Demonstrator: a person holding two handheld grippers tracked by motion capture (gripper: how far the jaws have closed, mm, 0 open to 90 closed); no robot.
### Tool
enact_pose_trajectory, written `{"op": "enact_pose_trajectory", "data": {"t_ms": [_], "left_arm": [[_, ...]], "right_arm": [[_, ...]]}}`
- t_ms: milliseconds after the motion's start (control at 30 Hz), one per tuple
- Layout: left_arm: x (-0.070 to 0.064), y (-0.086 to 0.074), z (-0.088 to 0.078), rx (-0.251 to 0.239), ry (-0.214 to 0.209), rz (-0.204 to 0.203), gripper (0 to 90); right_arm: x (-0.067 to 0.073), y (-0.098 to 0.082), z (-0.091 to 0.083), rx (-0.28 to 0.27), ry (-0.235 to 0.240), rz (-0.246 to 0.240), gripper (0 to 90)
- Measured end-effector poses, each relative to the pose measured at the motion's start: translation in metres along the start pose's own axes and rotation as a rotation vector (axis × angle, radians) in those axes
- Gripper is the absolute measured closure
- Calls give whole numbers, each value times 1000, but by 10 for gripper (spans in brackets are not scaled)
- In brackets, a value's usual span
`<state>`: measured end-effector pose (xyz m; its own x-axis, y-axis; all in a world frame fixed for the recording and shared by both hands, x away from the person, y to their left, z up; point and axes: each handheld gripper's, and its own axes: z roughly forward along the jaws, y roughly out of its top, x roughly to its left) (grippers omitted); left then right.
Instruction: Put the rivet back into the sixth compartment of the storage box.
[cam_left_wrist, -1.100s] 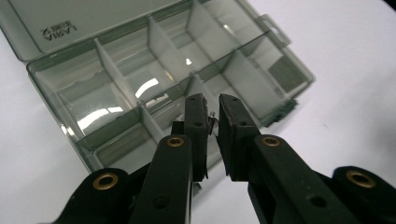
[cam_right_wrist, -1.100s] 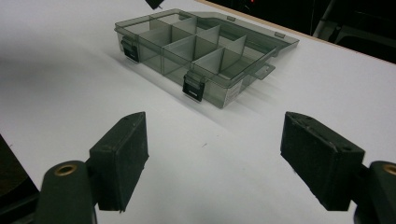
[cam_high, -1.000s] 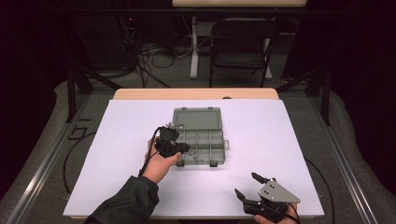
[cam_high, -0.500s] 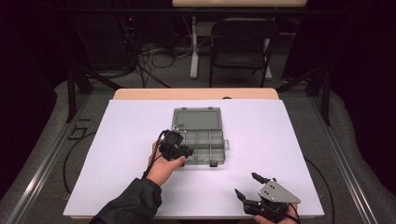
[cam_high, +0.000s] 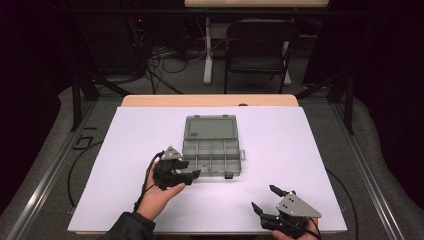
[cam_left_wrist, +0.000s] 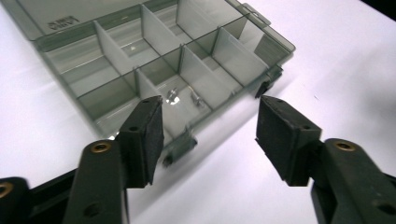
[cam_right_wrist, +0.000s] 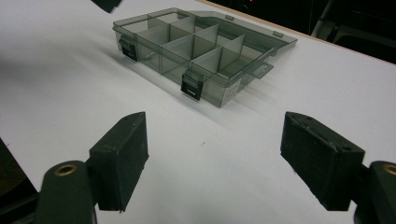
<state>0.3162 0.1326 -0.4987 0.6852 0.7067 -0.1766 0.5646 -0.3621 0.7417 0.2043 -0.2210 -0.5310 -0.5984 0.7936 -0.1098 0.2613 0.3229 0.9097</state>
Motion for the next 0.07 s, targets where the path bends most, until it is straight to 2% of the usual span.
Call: {"op": "enact_pose_trajectory", "data": {"t_ms": [67], "left_arm": [[2, -8, -10, -21, 4, -2, 390]], "right_arm": [[-1, -1, 1, -6, 1, 6, 227]]}}
